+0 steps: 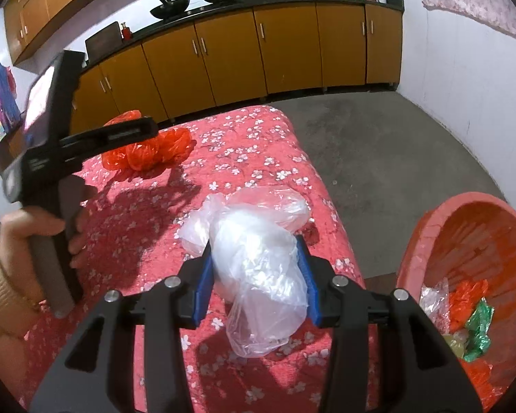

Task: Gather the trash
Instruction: 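Grasp the clear plastic bag with the right tool while the left tool grasps the red bag, then carry the red and clear bags over the orange basket and open both tools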

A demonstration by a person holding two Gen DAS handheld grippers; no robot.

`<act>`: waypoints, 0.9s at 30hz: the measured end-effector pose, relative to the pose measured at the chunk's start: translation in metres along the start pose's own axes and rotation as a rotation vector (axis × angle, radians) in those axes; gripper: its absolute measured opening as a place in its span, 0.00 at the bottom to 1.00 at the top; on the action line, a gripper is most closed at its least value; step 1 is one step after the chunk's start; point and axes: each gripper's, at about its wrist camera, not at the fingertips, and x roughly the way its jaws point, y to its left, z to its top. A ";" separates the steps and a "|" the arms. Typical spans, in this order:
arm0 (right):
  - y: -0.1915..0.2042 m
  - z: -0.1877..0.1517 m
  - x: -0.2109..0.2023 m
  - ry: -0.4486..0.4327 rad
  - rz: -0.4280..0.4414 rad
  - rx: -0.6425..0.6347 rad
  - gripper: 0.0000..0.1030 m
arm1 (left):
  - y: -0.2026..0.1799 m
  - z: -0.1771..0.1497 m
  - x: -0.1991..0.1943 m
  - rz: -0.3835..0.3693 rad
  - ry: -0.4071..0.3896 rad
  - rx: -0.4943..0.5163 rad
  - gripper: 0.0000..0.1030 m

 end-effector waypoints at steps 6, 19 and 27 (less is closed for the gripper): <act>0.001 0.000 -0.001 0.002 0.009 -0.001 0.42 | -0.006 -0.002 0.004 -0.032 0.029 0.038 0.64; -0.012 -0.007 -0.041 -0.034 -0.001 0.041 0.42 | 0.005 -0.021 -0.058 -0.041 0.004 0.011 0.43; -0.026 -0.016 -0.117 -0.120 -0.006 0.083 0.42 | -0.014 -0.048 -0.171 -0.089 -0.095 0.046 0.43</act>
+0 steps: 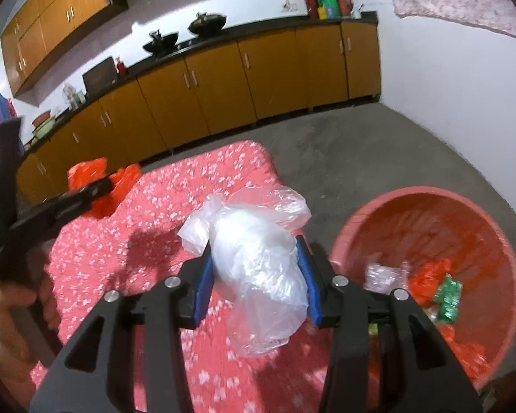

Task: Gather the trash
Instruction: 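Carry the red and clear bags over the orange basket and open both tools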

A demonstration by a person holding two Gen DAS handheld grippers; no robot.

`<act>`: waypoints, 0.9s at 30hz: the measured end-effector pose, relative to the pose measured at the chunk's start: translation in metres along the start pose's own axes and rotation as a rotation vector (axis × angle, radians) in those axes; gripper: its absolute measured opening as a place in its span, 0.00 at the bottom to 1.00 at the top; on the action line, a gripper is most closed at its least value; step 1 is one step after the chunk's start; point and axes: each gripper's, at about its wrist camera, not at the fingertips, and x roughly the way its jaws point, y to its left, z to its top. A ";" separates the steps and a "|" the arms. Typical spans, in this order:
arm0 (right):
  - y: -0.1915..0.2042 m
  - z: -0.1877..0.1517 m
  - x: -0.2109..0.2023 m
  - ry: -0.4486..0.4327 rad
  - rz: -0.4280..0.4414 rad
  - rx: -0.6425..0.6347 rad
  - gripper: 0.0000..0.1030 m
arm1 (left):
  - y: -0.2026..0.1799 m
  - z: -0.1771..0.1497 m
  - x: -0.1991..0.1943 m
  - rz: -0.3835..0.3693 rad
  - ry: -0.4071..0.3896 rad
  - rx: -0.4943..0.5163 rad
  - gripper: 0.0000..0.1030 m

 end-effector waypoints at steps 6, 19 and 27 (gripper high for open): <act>-0.020 -0.011 -0.068 -0.091 -0.063 0.015 0.42 | -0.025 -0.016 -0.067 -0.085 -0.057 -0.018 0.43; -0.094 -0.045 -0.158 -0.174 -0.249 0.108 0.42 | -0.090 -0.055 -0.125 -0.181 -0.100 0.067 0.43; -0.126 -0.062 -0.174 -0.181 -0.269 0.165 0.42 | -0.129 -0.065 -0.126 -0.226 -0.072 0.102 0.43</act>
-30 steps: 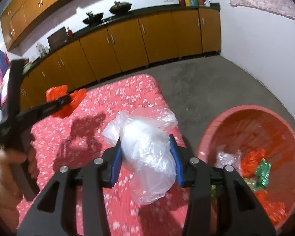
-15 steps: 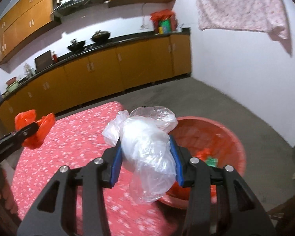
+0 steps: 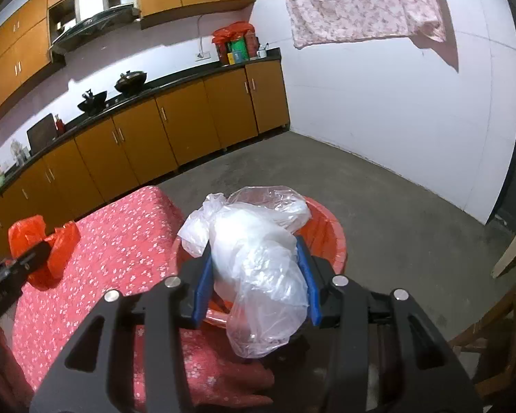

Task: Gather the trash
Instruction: 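Carry the red and clear bags over the orange basket and open both tools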

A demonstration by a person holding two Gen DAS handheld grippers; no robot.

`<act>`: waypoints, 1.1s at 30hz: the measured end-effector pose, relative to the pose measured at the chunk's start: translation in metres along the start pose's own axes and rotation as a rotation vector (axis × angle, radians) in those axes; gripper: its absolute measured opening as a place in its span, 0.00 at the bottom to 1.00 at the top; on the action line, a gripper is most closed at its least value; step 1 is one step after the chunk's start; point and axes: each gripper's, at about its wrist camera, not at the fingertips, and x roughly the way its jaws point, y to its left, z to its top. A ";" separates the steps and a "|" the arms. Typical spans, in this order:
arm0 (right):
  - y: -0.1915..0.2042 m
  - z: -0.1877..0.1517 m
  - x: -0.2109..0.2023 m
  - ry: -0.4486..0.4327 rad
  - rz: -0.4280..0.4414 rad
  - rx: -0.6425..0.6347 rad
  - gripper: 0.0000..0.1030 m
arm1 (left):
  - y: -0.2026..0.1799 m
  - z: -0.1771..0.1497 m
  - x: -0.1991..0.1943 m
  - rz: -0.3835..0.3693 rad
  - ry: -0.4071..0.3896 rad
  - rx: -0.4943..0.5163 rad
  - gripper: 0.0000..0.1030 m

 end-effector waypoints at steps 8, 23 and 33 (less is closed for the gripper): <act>-0.031 0.010 0.013 0.008 0.033 0.006 0.42 | -0.027 -0.008 0.013 -0.016 0.032 -0.024 0.43; -0.051 0.052 0.055 0.023 0.107 -0.071 0.42 | -0.065 0.004 0.064 -0.043 0.060 -0.048 0.43; -0.049 0.057 0.079 0.049 0.111 -0.069 0.42 | -0.076 0.003 0.092 -0.080 0.091 -0.013 0.43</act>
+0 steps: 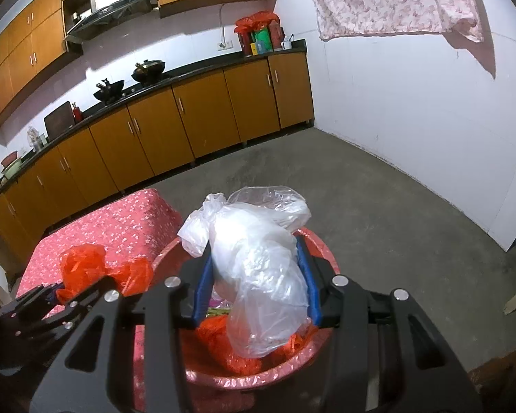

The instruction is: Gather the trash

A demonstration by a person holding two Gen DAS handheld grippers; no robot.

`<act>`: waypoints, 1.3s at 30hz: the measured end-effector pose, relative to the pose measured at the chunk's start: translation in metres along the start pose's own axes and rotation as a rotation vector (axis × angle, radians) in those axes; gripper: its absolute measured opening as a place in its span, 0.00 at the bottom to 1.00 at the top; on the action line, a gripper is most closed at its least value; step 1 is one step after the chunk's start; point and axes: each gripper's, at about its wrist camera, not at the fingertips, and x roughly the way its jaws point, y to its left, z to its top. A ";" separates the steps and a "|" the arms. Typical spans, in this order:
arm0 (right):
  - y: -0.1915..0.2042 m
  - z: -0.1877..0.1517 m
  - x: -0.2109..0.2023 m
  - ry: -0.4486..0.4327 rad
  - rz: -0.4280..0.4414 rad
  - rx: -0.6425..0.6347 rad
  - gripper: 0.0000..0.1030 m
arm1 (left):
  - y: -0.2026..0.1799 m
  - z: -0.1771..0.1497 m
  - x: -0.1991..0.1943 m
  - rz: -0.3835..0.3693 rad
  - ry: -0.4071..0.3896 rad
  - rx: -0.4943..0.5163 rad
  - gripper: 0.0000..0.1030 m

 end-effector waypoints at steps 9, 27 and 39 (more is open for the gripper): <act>-0.003 0.000 0.018 0.022 0.003 0.030 0.42 | -0.003 0.005 0.017 -0.016 0.024 0.010 0.43; -0.012 0.004 0.030 0.019 0.040 0.098 0.54 | -0.013 0.007 0.044 -0.053 0.076 0.013 0.56; -0.018 -0.002 -0.010 -0.101 -0.053 0.096 0.96 | 0.019 -0.002 0.012 0.068 0.028 -0.040 0.77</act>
